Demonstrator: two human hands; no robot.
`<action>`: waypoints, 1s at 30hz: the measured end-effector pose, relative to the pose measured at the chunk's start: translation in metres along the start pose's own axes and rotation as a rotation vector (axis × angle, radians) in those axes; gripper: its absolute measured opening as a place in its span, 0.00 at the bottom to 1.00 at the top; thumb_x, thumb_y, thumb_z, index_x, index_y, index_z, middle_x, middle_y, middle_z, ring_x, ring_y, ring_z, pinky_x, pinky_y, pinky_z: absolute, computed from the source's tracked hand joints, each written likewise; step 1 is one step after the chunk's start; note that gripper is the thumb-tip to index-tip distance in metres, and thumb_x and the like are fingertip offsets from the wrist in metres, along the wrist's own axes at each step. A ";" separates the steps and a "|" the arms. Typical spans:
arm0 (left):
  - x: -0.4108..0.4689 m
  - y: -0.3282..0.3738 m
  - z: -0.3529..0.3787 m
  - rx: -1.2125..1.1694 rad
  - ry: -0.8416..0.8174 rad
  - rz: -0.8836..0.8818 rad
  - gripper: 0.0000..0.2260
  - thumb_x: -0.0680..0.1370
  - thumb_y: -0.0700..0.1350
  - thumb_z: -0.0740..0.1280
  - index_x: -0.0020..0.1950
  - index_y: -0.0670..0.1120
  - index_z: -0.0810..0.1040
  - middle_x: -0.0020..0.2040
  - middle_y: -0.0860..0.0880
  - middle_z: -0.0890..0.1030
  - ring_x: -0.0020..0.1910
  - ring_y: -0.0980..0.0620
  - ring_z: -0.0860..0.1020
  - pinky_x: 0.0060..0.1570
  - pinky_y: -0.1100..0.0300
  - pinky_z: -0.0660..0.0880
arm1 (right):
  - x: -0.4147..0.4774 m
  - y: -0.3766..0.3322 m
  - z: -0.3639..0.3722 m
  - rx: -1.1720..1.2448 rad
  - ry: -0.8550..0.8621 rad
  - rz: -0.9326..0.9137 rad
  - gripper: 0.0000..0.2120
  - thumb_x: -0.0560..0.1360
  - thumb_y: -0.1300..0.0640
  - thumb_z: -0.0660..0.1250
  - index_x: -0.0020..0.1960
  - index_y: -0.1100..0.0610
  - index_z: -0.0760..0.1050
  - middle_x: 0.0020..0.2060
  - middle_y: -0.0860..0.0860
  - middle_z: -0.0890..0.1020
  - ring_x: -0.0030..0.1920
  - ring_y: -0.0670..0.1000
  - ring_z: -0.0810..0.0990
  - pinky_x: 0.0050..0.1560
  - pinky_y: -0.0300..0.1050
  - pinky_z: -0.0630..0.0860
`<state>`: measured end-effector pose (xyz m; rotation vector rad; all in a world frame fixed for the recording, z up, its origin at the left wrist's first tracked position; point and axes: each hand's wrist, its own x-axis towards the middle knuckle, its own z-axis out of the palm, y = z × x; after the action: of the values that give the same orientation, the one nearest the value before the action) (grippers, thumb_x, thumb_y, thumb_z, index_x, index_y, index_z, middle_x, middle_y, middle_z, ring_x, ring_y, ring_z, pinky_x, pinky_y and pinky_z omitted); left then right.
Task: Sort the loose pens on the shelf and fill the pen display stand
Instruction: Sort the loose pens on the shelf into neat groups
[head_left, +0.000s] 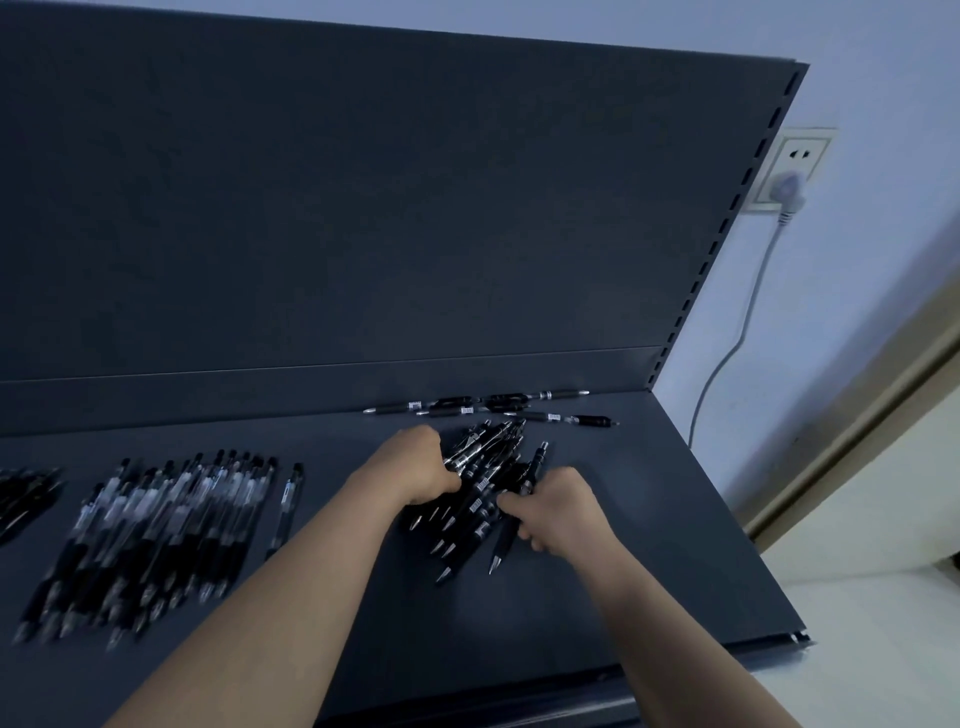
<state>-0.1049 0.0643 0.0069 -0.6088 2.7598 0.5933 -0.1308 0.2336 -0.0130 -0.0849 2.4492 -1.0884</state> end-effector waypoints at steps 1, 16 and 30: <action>0.000 0.000 0.000 -0.008 -0.018 -0.011 0.12 0.73 0.49 0.70 0.36 0.46 0.71 0.32 0.50 0.70 0.28 0.53 0.68 0.26 0.61 0.62 | 0.002 0.000 0.000 0.037 0.007 0.017 0.16 0.70 0.54 0.70 0.30 0.56 0.67 0.21 0.50 0.76 0.17 0.47 0.69 0.22 0.34 0.65; -0.011 -0.027 0.008 -0.336 -0.005 -0.031 0.08 0.77 0.45 0.65 0.48 0.40 0.78 0.42 0.44 0.84 0.36 0.51 0.77 0.35 0.60 0.71 | 0.009 0.006 -0.006 -0.341 0.205 -0.096 0.22 0.71 0.46 0.68 0.30 0.56 0.61 0.26 0.49 0.70 0.27 0.50 0.68 0.25 0.39 0.61; -0.019 -0.034 0.019 -0.556 0.040 -0.068 0.05 0.79 0.44 0.63 0.49 0.42 0.73 0.45 0.46 0.81 0.39 0.50 0.80 0.43 0.53 0.78 | 0.006 -0.009 0.005 -0.364 0.154 -0.071 0.21 0.71 0.43 0.68 0.31 0.57 0.64 0.26 0.48 0.71 0.27 0.50 0.70 0.27 0.39 0.65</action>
<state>-0.0703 0.0510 -0.0153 -0.8261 2.5856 1.3612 -0.1354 0.2226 -0.0117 -0.2098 2.7775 -0.6859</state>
